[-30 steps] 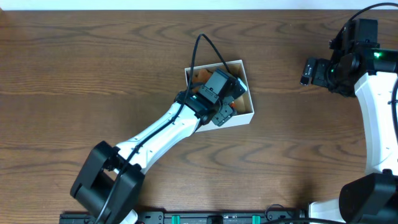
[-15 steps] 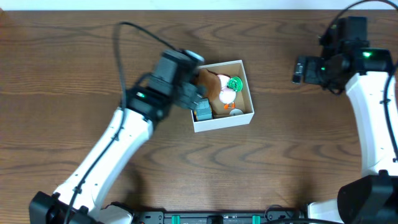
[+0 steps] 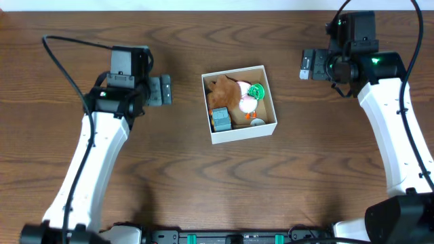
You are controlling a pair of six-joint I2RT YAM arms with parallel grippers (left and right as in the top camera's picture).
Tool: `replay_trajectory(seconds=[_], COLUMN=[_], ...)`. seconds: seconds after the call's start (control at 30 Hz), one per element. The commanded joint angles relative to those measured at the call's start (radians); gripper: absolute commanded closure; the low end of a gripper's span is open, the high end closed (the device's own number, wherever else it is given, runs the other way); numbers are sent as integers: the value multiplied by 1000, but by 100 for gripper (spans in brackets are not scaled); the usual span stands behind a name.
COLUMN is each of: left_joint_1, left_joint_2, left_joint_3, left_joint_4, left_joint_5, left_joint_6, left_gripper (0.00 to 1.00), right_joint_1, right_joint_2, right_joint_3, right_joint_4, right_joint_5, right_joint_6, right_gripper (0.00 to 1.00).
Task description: Pack container
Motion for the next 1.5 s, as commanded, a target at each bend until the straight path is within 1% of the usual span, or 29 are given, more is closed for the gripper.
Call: replay_trajectory(seconds=[0.0, 0.1, 0.17, 0.3, 0.43, 0.57, 0.7, 0.8, 1.1, 1.47], left_joint_1=[5, 5, 3, 3, 2, 2, 2, 2, 2, 2], left_joint_2=[-117, -243, -328, -526, -764, -987, -1119, -1146, -1136, -1136], left_joint_3=[-28, -100, -154, -277, -387, -482, -568, -604, -611, -611], left_joint_4=[-25, -18, -11, -11, -8, -8, -13, -12, -21, -21], left_joint_5=[-5, -5, -4, -3, -8, -8, -23, -45, -45, -45], left_joint_6=[-26, -39, -54, -74, -85, -85, -77, -78, -78, -78], left_gripper=[2, 2, 2, 2, 2, 2, 2, 2, 2, 2], right_joint_1=[5, 8, 8, 11, 36, 46, 46, 45, 45, 45], right_joint_2=[-85, -185, -270, -503, -794, -1057, -1225, -1275, -1272, -1272], right_joint_3=[-13, -68, -137, -359, -656, -897, -1035, -1063, -1064, -1064], right_joint_4=[-3, 10, 40, 137, 261, 300, 323, 343, 327, 196], right_joint_5=[15, 22, 40, 98, 163, 168, 178, 200, 202, 201], right_joint_6=[57, 58, 60, 84, 84, 97, 106, 106, 106, 106], right_gripper=[1, 1, 1, 1, 1, 1, 1, 1, 1, 1])
